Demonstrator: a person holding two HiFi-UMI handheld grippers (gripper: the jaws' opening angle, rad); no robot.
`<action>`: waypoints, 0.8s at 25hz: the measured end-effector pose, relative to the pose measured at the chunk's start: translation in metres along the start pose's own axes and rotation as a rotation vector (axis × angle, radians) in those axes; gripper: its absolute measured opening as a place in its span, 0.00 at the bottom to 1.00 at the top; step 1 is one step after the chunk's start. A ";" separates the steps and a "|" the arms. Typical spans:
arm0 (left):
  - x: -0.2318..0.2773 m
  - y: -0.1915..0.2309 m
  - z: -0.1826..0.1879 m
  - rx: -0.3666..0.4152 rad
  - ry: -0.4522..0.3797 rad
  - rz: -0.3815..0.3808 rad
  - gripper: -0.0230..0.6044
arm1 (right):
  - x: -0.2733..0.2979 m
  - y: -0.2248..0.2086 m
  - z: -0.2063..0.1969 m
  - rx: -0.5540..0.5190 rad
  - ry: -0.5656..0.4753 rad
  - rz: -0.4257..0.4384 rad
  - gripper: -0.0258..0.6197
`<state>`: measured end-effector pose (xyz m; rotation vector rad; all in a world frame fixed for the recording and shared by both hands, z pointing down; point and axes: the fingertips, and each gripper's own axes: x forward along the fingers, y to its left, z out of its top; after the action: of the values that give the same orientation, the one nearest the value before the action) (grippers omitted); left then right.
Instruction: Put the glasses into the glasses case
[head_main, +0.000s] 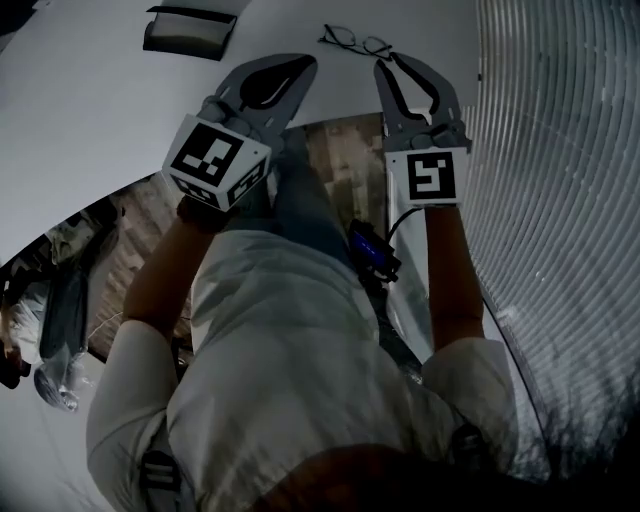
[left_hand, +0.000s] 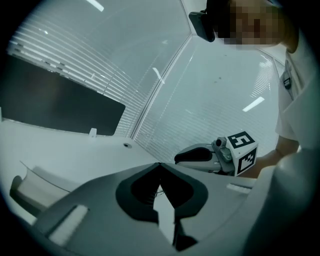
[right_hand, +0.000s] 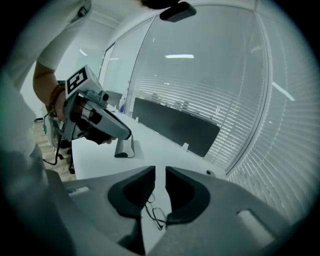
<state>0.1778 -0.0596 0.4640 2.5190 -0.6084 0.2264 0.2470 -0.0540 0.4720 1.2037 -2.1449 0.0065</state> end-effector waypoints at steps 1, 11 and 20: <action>0.004 0.005 -0.007 -0.007 0.007 0.003 0.04 | 0.007 0.003 -0.008 -0.008 0.013 0.009 0.14; 0.035 0.046 -0.075 -0.096 0.073 0.025 0.04 | 0.066 0.029 -0.100 -0.060 0.177 0.053 0.19; 0.044 0.061 -0.089 -0.129 0.076 0.023 0.04 | 0.103 0.040 -0.118 -0.284 0.224 0.073 0.22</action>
<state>0.1857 -0.0745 0.5792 2.3693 -0.6019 0.2805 0.2452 -0.0718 0.6323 0.9159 -1.9175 -0.1224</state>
